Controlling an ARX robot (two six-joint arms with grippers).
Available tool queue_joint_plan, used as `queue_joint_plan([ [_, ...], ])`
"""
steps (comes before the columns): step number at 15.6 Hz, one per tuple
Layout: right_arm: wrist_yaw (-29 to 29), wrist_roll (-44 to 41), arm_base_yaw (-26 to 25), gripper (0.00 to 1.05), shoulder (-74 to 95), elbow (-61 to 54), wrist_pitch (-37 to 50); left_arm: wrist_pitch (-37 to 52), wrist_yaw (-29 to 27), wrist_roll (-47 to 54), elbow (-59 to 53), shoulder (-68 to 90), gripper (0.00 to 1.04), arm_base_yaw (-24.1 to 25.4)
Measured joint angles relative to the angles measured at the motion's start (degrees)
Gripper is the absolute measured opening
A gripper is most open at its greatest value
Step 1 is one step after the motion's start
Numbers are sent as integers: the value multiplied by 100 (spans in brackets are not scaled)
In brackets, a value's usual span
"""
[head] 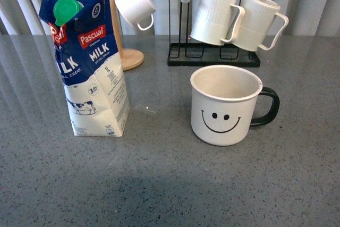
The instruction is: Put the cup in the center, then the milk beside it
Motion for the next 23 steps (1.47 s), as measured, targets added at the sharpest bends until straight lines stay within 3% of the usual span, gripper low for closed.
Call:
queue_joint_plan([
  [5,0,0,0,98,0,0,0,1880,177,-11,1126,2809,98,-577],
  [10,0,0,0,98,0,0,0,2352,24,-13,2057,4710,98,-1088],
  [17,0,0,0,98,0,0,0,2830,-179,-197,2485,6225,98,-953],
  [23,0,0,0,98,0,0,0,3176,-282,-319,2549,6494,38,-931],
])
